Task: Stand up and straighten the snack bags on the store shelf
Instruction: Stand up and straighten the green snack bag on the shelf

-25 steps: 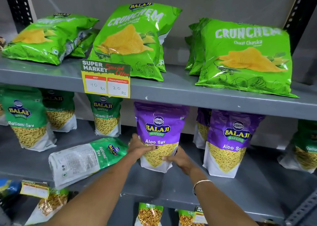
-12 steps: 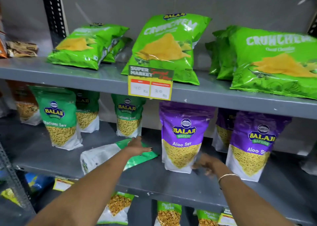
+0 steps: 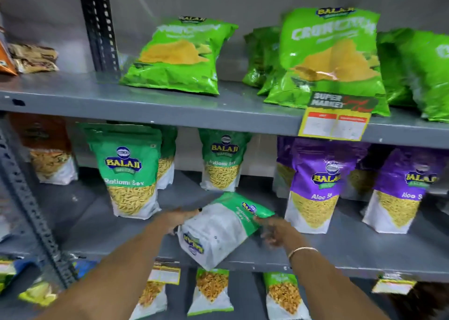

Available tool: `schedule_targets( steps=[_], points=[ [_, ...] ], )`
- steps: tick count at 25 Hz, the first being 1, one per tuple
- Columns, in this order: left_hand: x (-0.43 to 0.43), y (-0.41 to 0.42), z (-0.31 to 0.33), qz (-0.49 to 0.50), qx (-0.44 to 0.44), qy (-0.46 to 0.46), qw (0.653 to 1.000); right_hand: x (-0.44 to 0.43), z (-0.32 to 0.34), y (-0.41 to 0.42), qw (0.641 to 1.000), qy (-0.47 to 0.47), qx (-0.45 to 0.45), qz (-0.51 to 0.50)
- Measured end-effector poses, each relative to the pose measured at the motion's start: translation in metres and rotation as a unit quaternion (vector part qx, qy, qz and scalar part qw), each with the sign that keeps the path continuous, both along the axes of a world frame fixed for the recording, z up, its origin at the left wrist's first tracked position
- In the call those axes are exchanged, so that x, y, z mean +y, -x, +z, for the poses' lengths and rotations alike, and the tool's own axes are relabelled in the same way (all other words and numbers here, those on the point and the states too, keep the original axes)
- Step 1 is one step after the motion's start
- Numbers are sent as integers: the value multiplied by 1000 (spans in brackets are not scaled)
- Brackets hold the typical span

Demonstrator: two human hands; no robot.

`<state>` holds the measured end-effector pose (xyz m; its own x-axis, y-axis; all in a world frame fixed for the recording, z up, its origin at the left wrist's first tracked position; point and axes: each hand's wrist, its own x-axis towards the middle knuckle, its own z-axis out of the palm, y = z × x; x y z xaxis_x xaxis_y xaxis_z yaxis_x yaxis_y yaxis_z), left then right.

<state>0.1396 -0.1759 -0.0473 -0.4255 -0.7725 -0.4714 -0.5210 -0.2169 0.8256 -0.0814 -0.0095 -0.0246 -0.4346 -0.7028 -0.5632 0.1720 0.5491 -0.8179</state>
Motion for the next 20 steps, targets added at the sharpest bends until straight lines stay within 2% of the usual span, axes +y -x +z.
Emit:
schedule_targets(
  steps=[2,4,11,15,20],
  points=[
    [-4,-2,-4,-34,36,-49,998,-17,-10,-26,993,51,-80,-74],
    [-5,-3,-3,-67,61,-101,991,-26,-14,-35,986,60,-107,-116],
    [9,-12,18,-166,14,-154,974,-20,11,-36,978,73,-74,-179],
    [11,-4,51,-183,24,-88,979,-34,52,-25,979,126,-18,-161],
    [5,13,51,-86,-1,130,988,-62,71,-18,962,220,67,-149]
  ],
)
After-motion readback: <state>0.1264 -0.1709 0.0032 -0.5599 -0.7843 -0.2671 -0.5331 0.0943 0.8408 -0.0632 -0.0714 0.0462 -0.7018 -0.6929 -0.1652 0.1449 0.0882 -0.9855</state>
